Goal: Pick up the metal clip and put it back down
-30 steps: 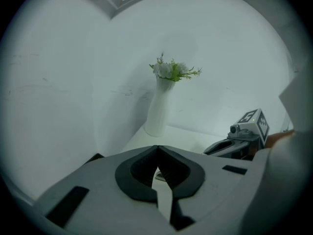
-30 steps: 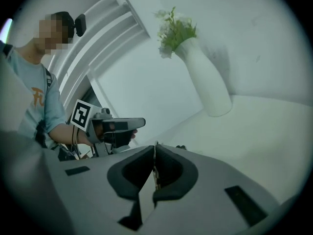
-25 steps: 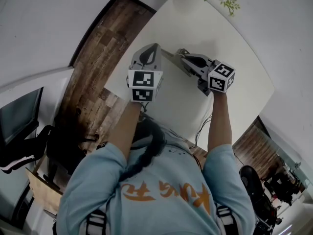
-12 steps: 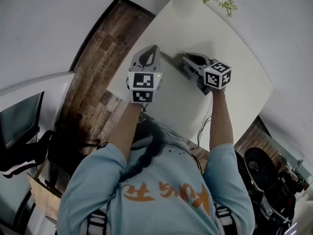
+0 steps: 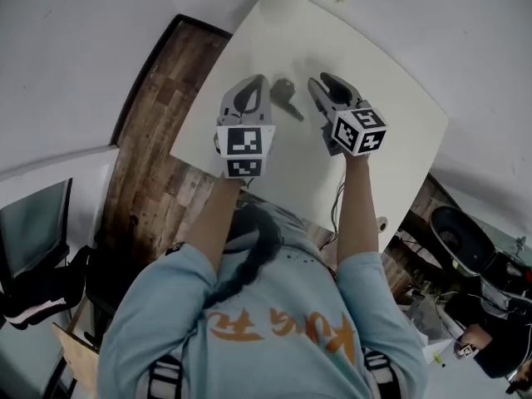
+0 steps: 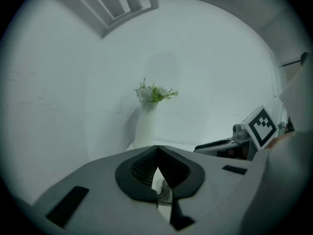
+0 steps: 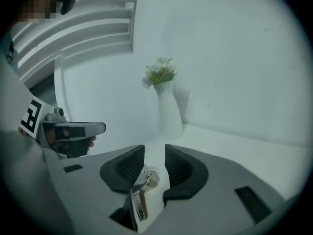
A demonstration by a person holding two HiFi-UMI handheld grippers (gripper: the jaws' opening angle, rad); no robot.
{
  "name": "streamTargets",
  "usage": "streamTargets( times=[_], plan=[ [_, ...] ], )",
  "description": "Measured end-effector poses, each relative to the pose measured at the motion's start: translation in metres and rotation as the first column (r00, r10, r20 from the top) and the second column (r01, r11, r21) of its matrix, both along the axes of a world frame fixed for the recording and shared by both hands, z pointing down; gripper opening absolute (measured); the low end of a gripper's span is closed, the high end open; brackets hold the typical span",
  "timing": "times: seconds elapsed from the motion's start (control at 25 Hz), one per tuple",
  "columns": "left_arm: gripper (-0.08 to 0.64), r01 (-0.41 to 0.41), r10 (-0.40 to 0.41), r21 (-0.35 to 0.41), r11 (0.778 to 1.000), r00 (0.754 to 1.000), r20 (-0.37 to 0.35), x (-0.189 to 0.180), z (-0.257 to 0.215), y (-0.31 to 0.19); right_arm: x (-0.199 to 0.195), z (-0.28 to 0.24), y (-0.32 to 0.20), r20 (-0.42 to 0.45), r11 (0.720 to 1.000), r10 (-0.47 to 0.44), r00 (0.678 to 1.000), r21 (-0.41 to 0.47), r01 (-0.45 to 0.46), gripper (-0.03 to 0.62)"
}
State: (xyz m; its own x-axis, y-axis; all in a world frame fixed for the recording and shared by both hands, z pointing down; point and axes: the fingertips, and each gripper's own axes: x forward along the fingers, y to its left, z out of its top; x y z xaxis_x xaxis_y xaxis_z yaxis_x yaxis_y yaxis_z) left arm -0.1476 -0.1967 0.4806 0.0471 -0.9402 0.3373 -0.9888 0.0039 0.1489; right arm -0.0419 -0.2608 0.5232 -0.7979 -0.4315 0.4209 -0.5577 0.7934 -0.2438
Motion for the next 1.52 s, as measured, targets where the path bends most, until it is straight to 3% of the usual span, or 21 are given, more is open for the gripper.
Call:
streamTargets(
  times=[0.2, 0.44, 0.6, 0.76, 0.88, 1.0, 1.08, 1.28, 1.52],
  plan=[
    [0.017, -0.082, 0.082, 0.077, 0.994, 0.997, 0.0, 0.047, -0.036, 0.008, 0.051, -0.045, 0.018, -0.001, 0.979, 0.179, 0.984, 0.099, -0.178, 0.126],
    [0.017, -0.198, 0.202, 0.181, 0.963, 0.979, -0.006, 0.125, -0.08, 0.019, 0.123, -0.12, 0.049, 0.131, 0.896, 0.378, 0.916, 0.195, -0.398, 0.071],
    [0.017, -0.267, 0.267, 0.232, 0.935, 0.963, 0.03, 0.173, -0.104, 0.03, 0.174, -0.158, 0.077, 0.195, 0.826, 0.457, 0.868, 0.27, -0.495, 0.043],
    [0.017, -0.341, 0.297, 0.294, 0.893, 0.937, 0.184, 0.214, -0.135, 0.039, 0.223, -0.179, 0.104, 0.195, 0.752, 0.522, 0.83, 0.355, -0.556, 0.043],
    [0.017, -0.38, 0.332, 0.323, 0.867, 0.923, 0.195, 0.243, -0.147, 0.048, 0.262, -0.193, 0.122, 0.227, 0.682, 0.581, 0.782, 0.388, -0.62, 0.041],
    [0.017, -0.412, 0.367, 0.332, 0.849, 0.91, 0.191, 0.27, -0.153, 0.053, 0.305, -0.201, 0.134, 0.276, 0.597, 0.653, 0.705, 0.385, -0.704, 0.03],
    [0.017, -0.415, 0.374, 0.34, 0.844, 0.91, 0.18, 0.283, -0.156, 0.054, 0.326, -0.201, 0.137, 0.283, 0.56, 0.687, 0.669, 0.38, -0.736, 0.006],
    [0.017, -0.363, 0.316, 0.362, 0.859, 0.931, 0.185, 0.294, -0.16, 0.061, 0.344, -0.194, 0.144, 0.25, 0.552, 0.707, 0.662, 0.391, -0.737, 0.003],
    [0.017, -0.38, 0.343, 0.355, 0.854, 0.925, 0.165, 0.304, -0.156, 0.06, 0.333, -0.197, 0.133, 0.188, 0.59, 0.677, 0.711, 0.439, -0.678, 0.003]
  ],
)
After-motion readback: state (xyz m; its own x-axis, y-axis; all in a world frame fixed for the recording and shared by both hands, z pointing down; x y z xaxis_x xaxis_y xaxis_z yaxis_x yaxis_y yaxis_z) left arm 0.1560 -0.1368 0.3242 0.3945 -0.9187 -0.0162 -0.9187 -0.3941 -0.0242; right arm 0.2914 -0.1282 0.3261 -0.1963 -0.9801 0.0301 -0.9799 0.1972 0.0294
